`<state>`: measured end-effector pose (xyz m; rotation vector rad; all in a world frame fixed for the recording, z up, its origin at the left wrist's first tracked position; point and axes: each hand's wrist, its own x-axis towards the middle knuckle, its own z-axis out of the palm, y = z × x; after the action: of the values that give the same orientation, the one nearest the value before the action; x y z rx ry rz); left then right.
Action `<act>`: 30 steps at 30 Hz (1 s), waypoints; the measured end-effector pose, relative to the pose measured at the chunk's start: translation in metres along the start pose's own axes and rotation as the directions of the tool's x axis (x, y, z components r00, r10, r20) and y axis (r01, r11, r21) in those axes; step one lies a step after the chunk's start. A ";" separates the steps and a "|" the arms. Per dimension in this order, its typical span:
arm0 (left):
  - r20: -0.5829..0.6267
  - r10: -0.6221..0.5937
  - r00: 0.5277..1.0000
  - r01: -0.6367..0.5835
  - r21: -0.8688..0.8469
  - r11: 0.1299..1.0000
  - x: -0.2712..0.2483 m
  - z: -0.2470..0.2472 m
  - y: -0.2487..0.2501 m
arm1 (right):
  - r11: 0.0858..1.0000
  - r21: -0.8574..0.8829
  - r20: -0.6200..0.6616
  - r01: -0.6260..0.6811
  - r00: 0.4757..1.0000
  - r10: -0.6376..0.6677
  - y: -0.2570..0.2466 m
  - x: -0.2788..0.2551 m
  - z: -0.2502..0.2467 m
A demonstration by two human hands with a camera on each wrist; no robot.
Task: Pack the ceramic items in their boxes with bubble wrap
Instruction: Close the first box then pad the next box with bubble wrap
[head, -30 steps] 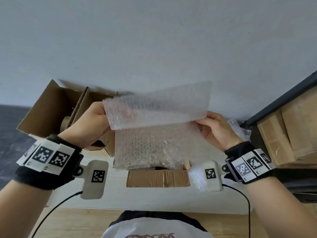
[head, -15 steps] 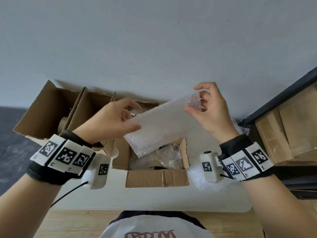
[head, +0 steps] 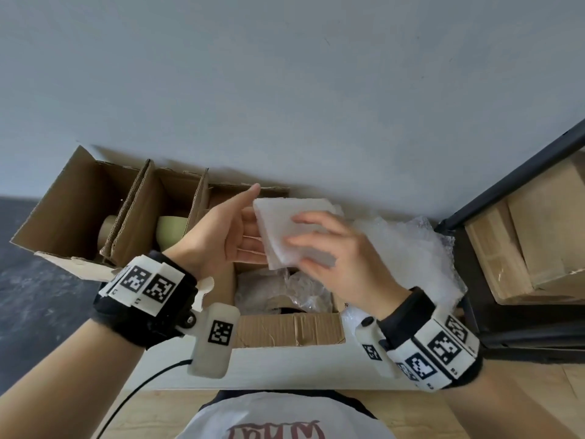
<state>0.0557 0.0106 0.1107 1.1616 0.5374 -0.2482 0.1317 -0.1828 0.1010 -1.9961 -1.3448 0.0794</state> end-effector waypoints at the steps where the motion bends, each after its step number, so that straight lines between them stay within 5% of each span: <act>1: 0.007 0.018 1.000 -0.018 0.055 0.998 0.001 0.000 -0.002 | 1.000 -0.016 0.052 -0.014 0.999 0.014 0.001 -0.003 0.005; 3: -0.026 0.082 0.996 -0.075 0.191 0.979 0.002 0.000 -0.009 | 0.998 -0.003 0.120 -0.063 0.991 0.063 0.004 -0.008 0.009; 6: -0.063 0.117 0.991 -0.099 0.233 0.968 0.005 0.000 -0.017 | 0.990 0.073 0.021 -0.119 0.993 0.118 0.014 -0.008 0.003; 11: 0.018 0.265 0.964 -0.257 0.324 0.911 0.004 0.001 -0.026 | 0.972 0.024 -0.005 -0.234 0.972 0.235 0.037 0.003 -0.011; 13: 0.008 0.420 0.908 -0.359 0.534 0.766 0.005 0.002 -0.033 | 0.991 -0.059 -0.083 -0.118 0.990 0.113 0.041 0.002 -0.007; 15: -0.029 0.633 0.774 -0.398 0.755 0.522 0.006 0.000 -0.044 | 0.974 -0.225 -0.137 0.014 0.989 -0.046 0.043 -0.006 0.003; 17: 0.068 0.765 0.641 -0.399 0.881 0.256 0.008 -0.002 -0.060 | 0.909 -0.393 -0.109 0.137 0.975 -0.194 0.046 -0.018 0.018; 18: 0.130 0.772 0.622 -0.389 0.907 0.160 0.009 -0.004 -0.071 | 0.864 -0.459 -0.059 0.209 0.963 -0.264 0.049 -0.024 0.027; 20: 0.168 0.717 0.677 -0.356 0.927 0.119 0.012 -0.006 -0.095 | 0.775 -0.544 0.069 0.322 0.937 -0.341 0.056 -0.036 0.041; 22: 0.141 0.620 0.772 -0.326 0.925 0.194 0.015 -0.006 -0.117 | 0.728 -0.587 0.156 0.354 0.932 -0.327 0.063 -0.045 0.052; 27: 0.109 0.424 0.899 -0.250 0.924 0.291 0.022 -0.002 -0.152 | 0.771 -0.587 0.340 0.245 0.940 -0.040 0.069 -0.056 0.058; 30: 0.138 0.304 0.943 -0.217 0.945 0.246 0.025 -0.001 -0.158 | 0.844 -0.505 0.565 0.180 0.808 0.166 0.070 -0.060 0.056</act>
<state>0.0049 -0.0477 -0.0288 2.4795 0.1806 -0.2304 0.1358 -0.2171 -0.0018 -2.5725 -1.9375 0.3926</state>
